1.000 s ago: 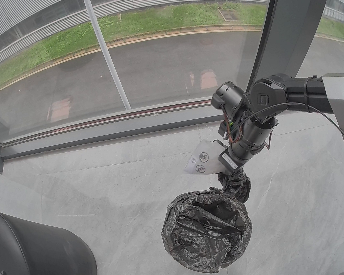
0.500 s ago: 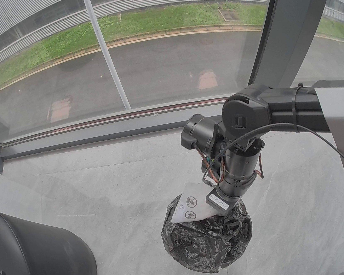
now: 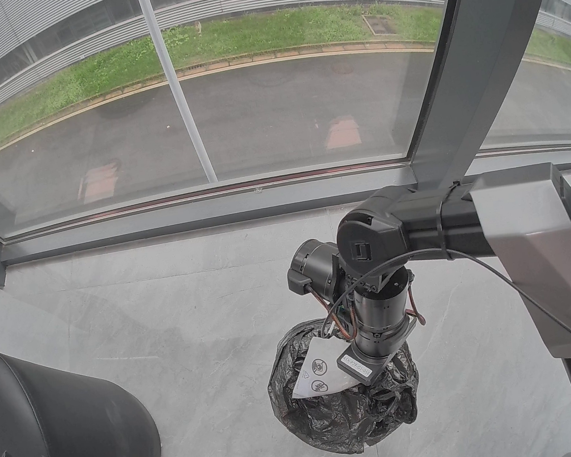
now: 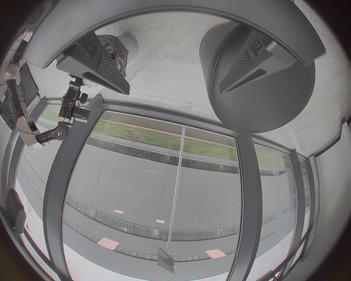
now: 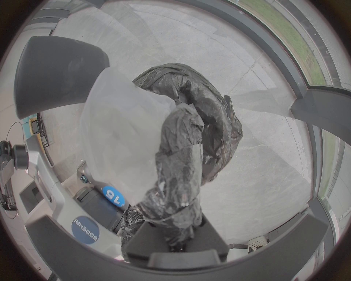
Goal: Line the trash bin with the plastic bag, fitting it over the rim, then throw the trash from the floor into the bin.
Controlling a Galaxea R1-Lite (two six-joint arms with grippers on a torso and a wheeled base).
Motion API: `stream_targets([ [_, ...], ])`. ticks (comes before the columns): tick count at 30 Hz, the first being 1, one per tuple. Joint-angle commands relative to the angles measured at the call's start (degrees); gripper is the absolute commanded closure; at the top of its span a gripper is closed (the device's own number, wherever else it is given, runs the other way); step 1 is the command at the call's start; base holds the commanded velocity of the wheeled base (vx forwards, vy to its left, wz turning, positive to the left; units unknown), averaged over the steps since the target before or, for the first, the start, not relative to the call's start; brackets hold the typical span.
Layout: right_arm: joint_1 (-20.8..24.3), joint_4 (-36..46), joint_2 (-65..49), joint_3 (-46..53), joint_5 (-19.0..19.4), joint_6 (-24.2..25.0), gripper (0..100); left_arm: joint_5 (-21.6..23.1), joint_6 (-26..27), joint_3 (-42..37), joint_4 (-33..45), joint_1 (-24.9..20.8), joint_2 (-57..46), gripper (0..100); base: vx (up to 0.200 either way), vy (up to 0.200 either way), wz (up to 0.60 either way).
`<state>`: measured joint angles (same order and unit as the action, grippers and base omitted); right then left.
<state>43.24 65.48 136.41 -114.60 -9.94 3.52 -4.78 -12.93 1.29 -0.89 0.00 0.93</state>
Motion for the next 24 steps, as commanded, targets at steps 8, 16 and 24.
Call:
stream_targets([
  [8, 0.53, -4.66, 4.21, 0.01, -2.46, -1.24, 100, -0.23, -3.24, 0.2, 0.01, 0.0, -0.93, 0, 0.0, 0.0, 0.0],
  [16, 0.62, -5.62, 5.97, 0.01, -3.34, -1.33, 100, -0.32, -6.75, 0.38, 0.01, 0.0, -0.93, 0, 0.0, 0.0, 0.0],
  [24, 0.97, -7.47, 7.02, 0.01, -3.34, -2.38, 0, -0.32, -7.1, 0.38, 0.01, 0.0, -0.93, 0, 0.0, 0.0, 0.0],
])
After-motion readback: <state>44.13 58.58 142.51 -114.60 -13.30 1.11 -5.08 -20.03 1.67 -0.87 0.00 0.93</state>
